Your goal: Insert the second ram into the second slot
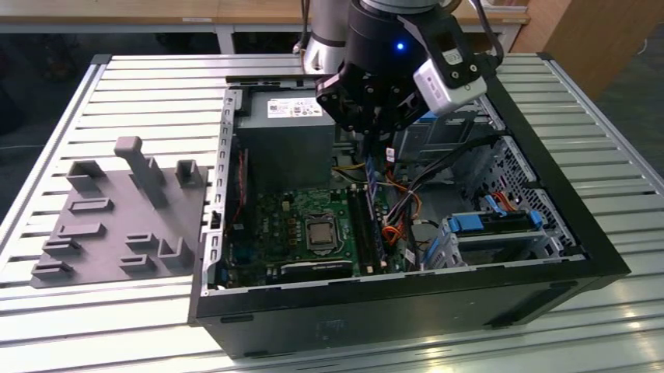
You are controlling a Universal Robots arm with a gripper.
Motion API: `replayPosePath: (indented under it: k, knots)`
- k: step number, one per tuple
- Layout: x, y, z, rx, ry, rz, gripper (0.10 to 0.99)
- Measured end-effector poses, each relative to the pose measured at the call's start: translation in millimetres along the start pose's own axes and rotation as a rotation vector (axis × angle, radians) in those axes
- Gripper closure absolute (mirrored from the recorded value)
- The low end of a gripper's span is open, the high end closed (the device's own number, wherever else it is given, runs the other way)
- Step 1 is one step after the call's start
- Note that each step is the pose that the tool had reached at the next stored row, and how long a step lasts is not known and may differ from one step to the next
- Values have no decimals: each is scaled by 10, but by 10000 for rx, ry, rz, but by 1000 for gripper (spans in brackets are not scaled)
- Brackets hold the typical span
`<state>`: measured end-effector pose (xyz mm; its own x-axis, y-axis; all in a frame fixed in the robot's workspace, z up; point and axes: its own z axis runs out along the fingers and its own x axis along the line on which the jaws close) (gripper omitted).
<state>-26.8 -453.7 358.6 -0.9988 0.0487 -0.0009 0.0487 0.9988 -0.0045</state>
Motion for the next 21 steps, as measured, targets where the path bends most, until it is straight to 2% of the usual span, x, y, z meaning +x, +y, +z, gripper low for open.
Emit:
replayPosePath:
  k: [21]
  knots:
    - [0, -1, 100, 42, -2, 24, 953]
